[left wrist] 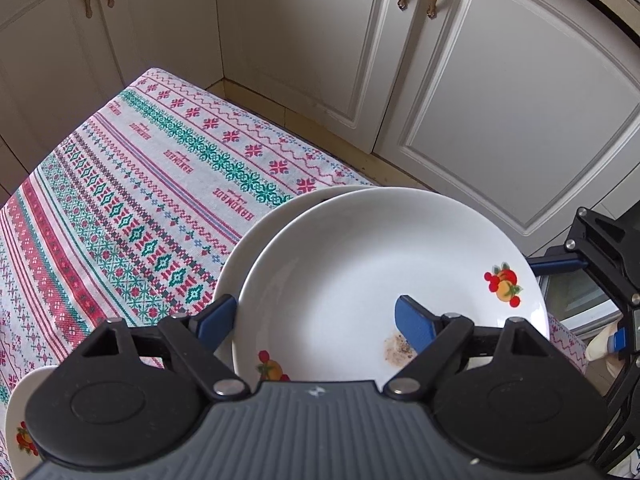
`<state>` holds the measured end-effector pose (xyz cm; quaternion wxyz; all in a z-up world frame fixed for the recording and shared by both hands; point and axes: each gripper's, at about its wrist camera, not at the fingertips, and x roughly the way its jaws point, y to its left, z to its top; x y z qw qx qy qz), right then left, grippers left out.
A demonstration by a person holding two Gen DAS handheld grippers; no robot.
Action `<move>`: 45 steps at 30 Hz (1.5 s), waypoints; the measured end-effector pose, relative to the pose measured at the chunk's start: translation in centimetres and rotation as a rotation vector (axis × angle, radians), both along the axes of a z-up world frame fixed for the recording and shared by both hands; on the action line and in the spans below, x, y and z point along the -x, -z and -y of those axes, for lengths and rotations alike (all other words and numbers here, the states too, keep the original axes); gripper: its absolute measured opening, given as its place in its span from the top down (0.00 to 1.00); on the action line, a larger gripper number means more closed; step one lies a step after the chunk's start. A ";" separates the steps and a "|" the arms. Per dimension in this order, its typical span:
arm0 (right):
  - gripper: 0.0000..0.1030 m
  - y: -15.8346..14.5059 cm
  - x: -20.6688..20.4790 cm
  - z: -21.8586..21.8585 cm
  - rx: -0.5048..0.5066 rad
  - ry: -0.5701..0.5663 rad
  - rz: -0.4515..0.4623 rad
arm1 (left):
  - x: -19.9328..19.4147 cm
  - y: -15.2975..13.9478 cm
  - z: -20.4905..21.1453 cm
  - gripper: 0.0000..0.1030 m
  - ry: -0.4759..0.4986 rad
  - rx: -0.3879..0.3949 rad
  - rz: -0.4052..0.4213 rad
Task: Organize plates and bowls
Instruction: 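Open the left gripper to release the plate onto the deep plate, then withdraw the left gripper up from the stacked plates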
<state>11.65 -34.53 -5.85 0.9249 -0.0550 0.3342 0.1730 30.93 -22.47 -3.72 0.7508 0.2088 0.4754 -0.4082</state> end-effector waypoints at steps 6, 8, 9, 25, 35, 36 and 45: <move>0.00 -0.1 0.2 -0.1 0.007 0.006 0.002 | 0.2 -0.4 -0.4 0.16 -0.012 -0.004 0.022; 0.00 -0.2 0.4 -0.1 0.007 0.009 0.006 | 0.3 -0.5 -0.6 0.16 -0.017 -0.008 0.032; 0.00 -0.3 0.5 -0.1 0.006 0.008 0.009 | 0.3 -0.6 -0.8 0.16 -0.023 -0.009 0.037; 0.00 -2.7 3.3 -0.8 0.013 0.015 0.066 | 5.4 -5.2 -5.6 0.13 -0.156 0.112 0.124; 0.00 -4.1 5.5 -2.0 0.000 0.006 0.118 | 12.8 -6.7 -9.5 0.06 -0.351 0.183 0.319; 0.00 -4.2 5.6 -2.1 -0.001 0.005 0.119 | 13.6 -6.6 -9.9 0.06 -0.384 0.187 0.349; 0.00 -4.6 6.5 -3.6 0.004 -0.014 0.121 | 17.2 -2.5 -13.0 0.03 -0.635 0.164 0.450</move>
